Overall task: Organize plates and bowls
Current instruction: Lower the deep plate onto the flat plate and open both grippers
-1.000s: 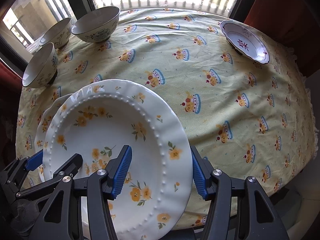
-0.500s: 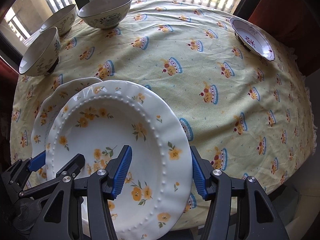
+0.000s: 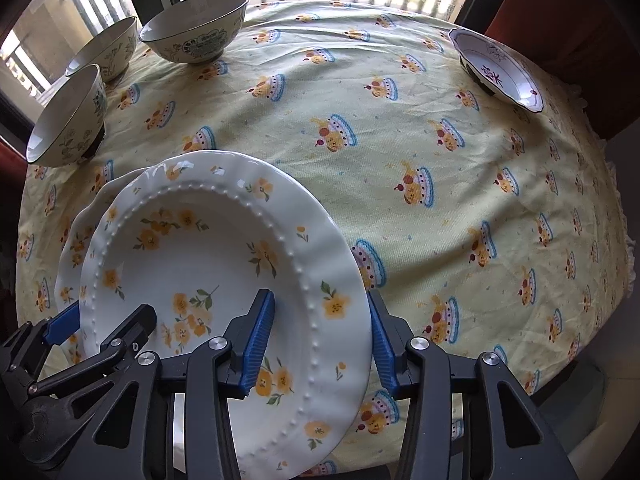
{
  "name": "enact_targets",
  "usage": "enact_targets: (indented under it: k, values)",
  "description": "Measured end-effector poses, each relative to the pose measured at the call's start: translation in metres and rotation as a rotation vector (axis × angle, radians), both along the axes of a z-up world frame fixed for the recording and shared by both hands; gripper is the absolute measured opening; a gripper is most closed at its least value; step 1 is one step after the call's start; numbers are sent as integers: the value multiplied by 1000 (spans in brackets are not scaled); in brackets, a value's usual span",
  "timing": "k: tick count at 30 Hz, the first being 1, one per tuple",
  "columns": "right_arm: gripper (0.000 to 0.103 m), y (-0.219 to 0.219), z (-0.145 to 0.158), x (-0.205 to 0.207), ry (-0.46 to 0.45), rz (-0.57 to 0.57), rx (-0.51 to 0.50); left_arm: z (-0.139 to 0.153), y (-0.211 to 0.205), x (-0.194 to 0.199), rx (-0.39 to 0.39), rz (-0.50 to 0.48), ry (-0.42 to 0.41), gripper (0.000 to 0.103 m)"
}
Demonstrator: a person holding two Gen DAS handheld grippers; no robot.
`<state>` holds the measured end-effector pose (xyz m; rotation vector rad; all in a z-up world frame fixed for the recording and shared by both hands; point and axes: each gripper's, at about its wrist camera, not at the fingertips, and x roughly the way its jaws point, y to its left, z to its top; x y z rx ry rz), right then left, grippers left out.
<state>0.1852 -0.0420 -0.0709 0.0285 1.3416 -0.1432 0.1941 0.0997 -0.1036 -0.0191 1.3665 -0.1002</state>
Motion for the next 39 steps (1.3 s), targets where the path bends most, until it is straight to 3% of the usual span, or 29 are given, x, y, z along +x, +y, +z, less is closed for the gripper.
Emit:
enact_targets:
  k: [4,9,14,18,22,25,39]
  values:
    - [46,2,2,-2,-11,12,-8,4,-7,-3,97,-54,-18,71]
    - [41,0,5,-6,-24,-3,-1,16,0,-3,52,-61,-23,71]
    - [37,2,9,-10,-38,0,-17,16,12,4,-47,-10,26,74]
    - [37,8,5,-11,-46,16,-37,17,11,3,-27,-35,8,74]
    - [38,7,-2,-7,-20,-14,25,23,18,0,7,-40,-16,73]
    - [38,9,-9,-5,0,-33,58,24,27,1,-9,-23,-19,73]
    - [42,19,-11,0,8,-43,34,25,31,1,-22,-23,-20,73]
